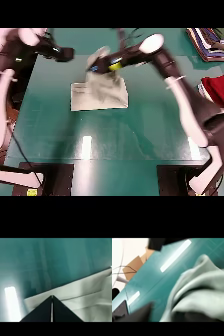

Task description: Fold the shirts.

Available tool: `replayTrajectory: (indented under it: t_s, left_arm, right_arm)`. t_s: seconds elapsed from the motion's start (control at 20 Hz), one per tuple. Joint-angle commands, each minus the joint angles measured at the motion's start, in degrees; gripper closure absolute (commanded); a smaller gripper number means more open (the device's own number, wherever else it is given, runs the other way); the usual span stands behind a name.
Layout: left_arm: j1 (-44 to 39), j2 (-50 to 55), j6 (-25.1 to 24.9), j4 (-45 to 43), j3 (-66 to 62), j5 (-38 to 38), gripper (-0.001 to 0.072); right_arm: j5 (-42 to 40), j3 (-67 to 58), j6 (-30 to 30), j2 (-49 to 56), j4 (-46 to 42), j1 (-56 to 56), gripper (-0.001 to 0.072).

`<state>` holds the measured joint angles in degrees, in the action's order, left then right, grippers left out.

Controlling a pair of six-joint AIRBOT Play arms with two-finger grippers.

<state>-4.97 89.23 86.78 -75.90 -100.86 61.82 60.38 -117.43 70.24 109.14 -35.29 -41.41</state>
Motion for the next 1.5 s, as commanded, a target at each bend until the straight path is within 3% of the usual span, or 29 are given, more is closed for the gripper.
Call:
replayTrajectory:
  t_s: [0.0,0.1,0.15,0.4,0.55,0.65,0.8,0.85,0.9,1.05,1.15,1.35,1.45]
  left_arm:
    - [7.7,-7.0,-1.4,-1.5,0.0,3.8,0.068]
    - [9.8,-8.7,-1.3,-1.5,0.0,5.6,0.068]
    - [10.3,-9.1,-1.4,-1.5,0.0,6.3,0.0681]
    - [10.3,-9.1,-1.3,0.2,0.7,8.1,0.0681]
    - [10.3,-8.8,-1.3,1.8,1.5,9.3,0.068]
    - [10.3,-8.8,-1.7,1.9,3.5,11.6,0.0681]
    - [10.3,-9.7,-1.7,3.0,11.4,15.5,0.0677]
    - [10.3,-10.9,-1.8,4.9,16.0,15.0,0.0483]
    - [10.3,-12.2,-2.9,7.4,20.9,13.7,0.0284]
    - [9.9,-17.0,-7.6,15.2,36.4,5.1,0.0279]
    - [6.9,-19.5,-10.2,15.3,45.0,-1.1,0.028]
    - [-2.1,-19.7,-15.3,15.2,53.4,-13.6,0.0279]
    - [-3.5,-19.7,-15.0,14.6,54.7,-19.4,0.0279]
  right_arm:
    - [-12.2,-2.1,-2.3,5.8,-0.9,-8.8,0.0088]
    - [-6.3,-1.5,-2.6,4.3,-5.2,-7.3,0.0235]
    - [-3.3,0.9,-2.5,2.2,-7.2,-5.7,0.0265]
    - [4.3,20.2,0.0,-9.5,-14.7,8.9,0.0265]
    - [4.3,31.8,2.0,-13.4,-13.6,18.6,0.0258]
    - [5.6,36.3,2.0,-13.6,-10.2,23.3,0.008]
    - [4.9,40.9,1.7,-13.6,-3.0,26.9,0.0084]
    - [4.5,41.4,1.7,-13.6,-2.7,27.0,0.0085]
    - [4.0,41.4,1.7,-13.6,-2.8,27.0,0.0085]
    - [2.6,41.4,1.6,-13.7,-1.7,26.7,0.0086]
    - [2.6,41.4,1.6,-13.7,-1.7,26.7,0.0085]
    - [3.1,41.4,1.7,-13.7,-1.7,26.7,0.0085]
    - [4.0,41.4,1.7,-13.7,-1.7,26.7,0.0086]
